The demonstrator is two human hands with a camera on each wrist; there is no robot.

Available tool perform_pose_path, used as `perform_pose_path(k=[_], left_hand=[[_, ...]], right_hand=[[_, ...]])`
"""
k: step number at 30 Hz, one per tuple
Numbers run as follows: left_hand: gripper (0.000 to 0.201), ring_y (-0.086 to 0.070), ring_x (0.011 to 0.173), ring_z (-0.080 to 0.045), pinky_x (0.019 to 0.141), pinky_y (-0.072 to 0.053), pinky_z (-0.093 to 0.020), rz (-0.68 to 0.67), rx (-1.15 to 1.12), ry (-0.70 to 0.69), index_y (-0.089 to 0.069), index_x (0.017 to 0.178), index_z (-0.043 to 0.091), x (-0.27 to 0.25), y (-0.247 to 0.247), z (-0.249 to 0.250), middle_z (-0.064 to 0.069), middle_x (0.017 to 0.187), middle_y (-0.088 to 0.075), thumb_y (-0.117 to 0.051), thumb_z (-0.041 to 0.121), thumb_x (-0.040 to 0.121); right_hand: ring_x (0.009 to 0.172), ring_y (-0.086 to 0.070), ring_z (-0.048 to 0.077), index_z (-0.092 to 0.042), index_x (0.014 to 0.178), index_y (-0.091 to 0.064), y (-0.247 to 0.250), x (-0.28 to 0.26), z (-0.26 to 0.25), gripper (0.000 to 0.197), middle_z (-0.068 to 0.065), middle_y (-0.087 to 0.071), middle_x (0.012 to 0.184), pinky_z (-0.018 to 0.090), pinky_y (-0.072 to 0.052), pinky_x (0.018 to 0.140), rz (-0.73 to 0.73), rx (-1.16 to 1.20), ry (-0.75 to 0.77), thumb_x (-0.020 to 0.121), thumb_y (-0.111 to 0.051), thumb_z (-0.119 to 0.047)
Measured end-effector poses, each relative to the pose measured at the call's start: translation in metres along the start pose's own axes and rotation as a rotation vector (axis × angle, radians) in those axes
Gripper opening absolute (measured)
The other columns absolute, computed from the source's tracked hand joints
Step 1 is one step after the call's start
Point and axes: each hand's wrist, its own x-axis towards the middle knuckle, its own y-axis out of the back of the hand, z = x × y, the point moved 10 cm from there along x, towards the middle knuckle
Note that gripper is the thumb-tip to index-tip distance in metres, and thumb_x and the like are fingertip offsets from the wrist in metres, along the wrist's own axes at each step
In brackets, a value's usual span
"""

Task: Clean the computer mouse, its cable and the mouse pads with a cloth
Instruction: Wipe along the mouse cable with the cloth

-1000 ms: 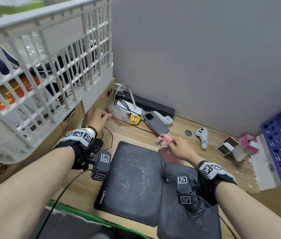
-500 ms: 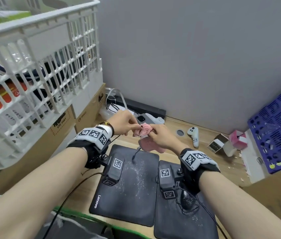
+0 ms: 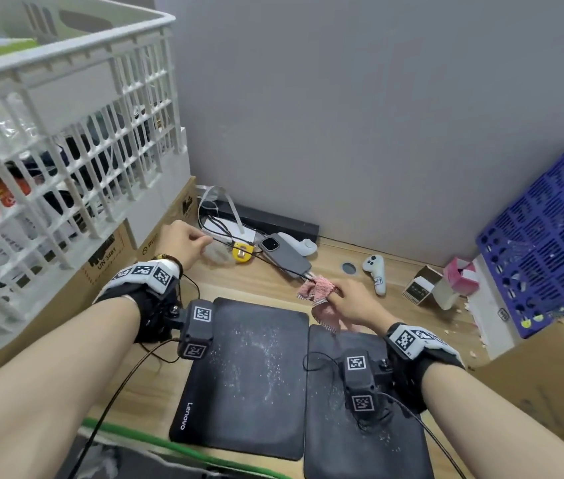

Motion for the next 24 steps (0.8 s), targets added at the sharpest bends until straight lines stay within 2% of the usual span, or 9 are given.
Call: perform_pose_path(k=[5,8,10,12,16,18,20,22,24], left_hand=[[0.021,-0.063,0.074,-0.021,0.070,-0.045,-0.027,0.037,0.081,0.084,-0.076,0.073,0.011,-0.004,0.008,-0.024,-0.006,0.075,-0.073,-0.070,0.025,0.086],[0.019,-0.059,0.092,-0.024,0.081,-0.040,-0.027,-0.073,0.122,0.144,-0.072,0.102,0.001,-0.003,-0.007,-0.037,-0.016,0.106,-0.069,-0.062,0.014,0.091],[0.042,-0.047,0.122,-0.030,0.104,-0.031,-0.035,-0.266,0.307,0.117,-0.056,0.130,0.013,-0.001,-0.027,-0.036,-0.016,0.132,-0.053,-0.060,0.023,0.089],[0.057,-0.039,0.129,-0.031,0.109,-0.031,-0.043,-0.427,0.416,-0.038,-0.045,0.138,0.027,-0.002,-0.046,-0.009,-0.012,0.138,-0.044,-0.059,0.035,0.083],[0.029,-0.060,0.101,-0.011,0.091,-0.045,-0.030,-0.716,0.170,-0.332,-0.058,0.114,0.027,-0.036,-0.093,0.082,0.007,0.106,-0.066,-0.051,0.046,0.094],[0.027,-0.063,0.079,-0.012,0.077,-0.049,-0.031,-0.640,0.045,-0.348,-0.057,0.096,0.020,-0.034,-0.096,0.103,0.005,0.086,-0.067,-0.046,0.044,0.097],[0.020,-0.058,0.070,-0.013,0.069,-0.047,-0.031,-0.517,-0.032,-0.365,-0.053,0.089,0.015,-0.025,-0.091,0.113,0.000,0.083,-0.063,-0.048,0.032,0.097],[0.013,-0.051,0.077,-0.011,0.077,-0.042,-0.028,-0.428,0.015,-0.462,-0.054,0.091,0.015,-0.021,-0.087,0.126,-0.001,0.093,-0.054,-0.052,0.027,0.095],[0.013,-0.051,0.076,-0.005,0.078,-0.043,-0.028,-0.488,0.063,-0.527,-0.055,0.090,0.018,-0.023,-0.094,0.135,-0.001,0.096,-0.059,-0.051,0.030,0.095]], right_hand=[[0.074,-0.059,0.026,-0.013,0.082,-0.060,-0.001,0.003,-0.008,0.013,0.005,-0.067,0.081,0.031,-0.039,0.062,-0.025,0.014,0.023,0.091,-0.052,-0.016],[0.075,-0.056,0.023,-0.007,0.092,-0.064,-0.004,0.008,-0.025,0.019,0.009,-0.068,0.091,0.029,-0.038,0.064,-0.050,0.027,0.033,0.095,-0.047,-0.016],[0.075,-0.054,0.021,-0.004,0.095,-0.063,-0.008,0.013,-0.037,0.023,0.009,-0.068,0.092,0.028,-0.038,0.062,-0.088,0.056,0.038,0.098,-0.045,-0.016],[0.071,-0.051,0.019,-0.005,0.091,-0.059,-0.010,0.017,-0.052,0.020,0.003,-0.061,0.080,0.023,-0.037,0.056,-0.116,0.071,0.056,0.099,-0.043,-0.015],[0.081,-0.058,0.028,-0.002,0.097,-0.060,-0.001,0.028,-0.071,0.023,0.010,-0.064,0.089,0.037,-0.046,0.070,-0.087,0.092,0.089,0.098,-0.043,-0.018],[0.082,-0.059,0.029,-0.003,0.104,-0.060,0.006,0.027,-0.075,0.024,0.010,-0.065,0.093,0.040,-0.048,0.074,-0.078,0.106,0.103,0.097,-0.043,-0.018],[0.085,-0.061,0.030,-0.002,0.114,-0.059,0.015,0.025,-0.075,0.029,0.015,-0.068,0.100,0.040,-0.050,0.075,-0.053,0.118,0.108,0.096,-0.042,-0.018],[0.077,-0.058,0.023,-0.003,0.110,-0.061,0.021,0.022,-0.070,0.028,0.014,-0.068,0.096,0.033,-0.046,0.065,-0.041,0.115,0.106,0.097,-0.041,-0.018],[0.070,-0.052,0.016,-0.007,0.102,-0.062,0.025,0.019,-0.068,0.023,0.006,-0.063,0.088,0.026,-0.038,0.058,-0.027,0.134,0.110,0.097,-0.042,-0.016]])
